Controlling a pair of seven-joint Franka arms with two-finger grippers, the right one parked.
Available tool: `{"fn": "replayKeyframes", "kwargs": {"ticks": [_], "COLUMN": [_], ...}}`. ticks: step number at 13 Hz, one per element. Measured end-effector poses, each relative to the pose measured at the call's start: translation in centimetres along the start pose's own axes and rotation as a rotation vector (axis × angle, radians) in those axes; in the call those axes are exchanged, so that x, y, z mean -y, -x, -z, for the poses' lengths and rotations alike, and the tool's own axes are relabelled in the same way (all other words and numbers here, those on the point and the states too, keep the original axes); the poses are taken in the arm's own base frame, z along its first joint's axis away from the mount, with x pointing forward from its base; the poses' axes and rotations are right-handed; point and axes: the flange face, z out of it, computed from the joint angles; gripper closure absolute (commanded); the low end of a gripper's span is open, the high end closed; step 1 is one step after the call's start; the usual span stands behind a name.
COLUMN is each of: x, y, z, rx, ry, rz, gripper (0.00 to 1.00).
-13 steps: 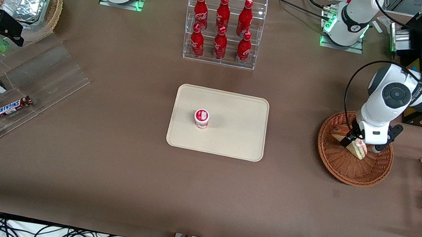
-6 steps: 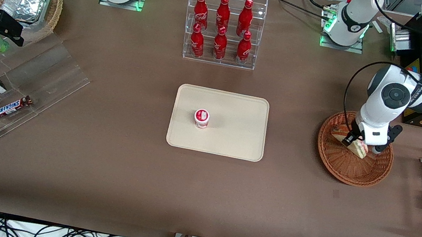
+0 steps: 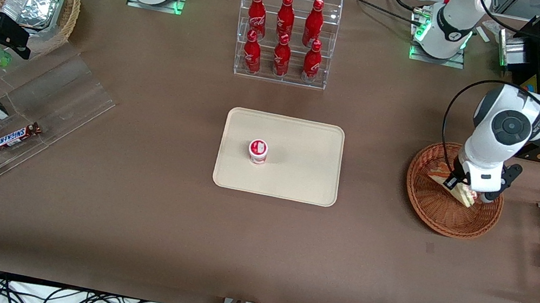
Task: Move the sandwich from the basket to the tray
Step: 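Lower the open left gripper and close it on the sandwich, then lift the sandwich and carry it over the cream tray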
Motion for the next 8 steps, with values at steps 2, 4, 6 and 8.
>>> {"fn": "replayKeyframes", "kwargs": {"ticks": [2,4,6,8], "x": [-0.8,-1.4,-2.4,-3.1], "y": [-1.6,-3.2,-4.1,-4.2], "z": [4.4,9.7,15.1,19.5], "rx": [0.058,0.091,0.136,0.160], "ry": [-0.022,-0.045,-0.030,-0.013], "rz": [-0.060,-0.120,-0.183,-0.249], "gripper": [1.00,1.00,1.00,1.00]}}
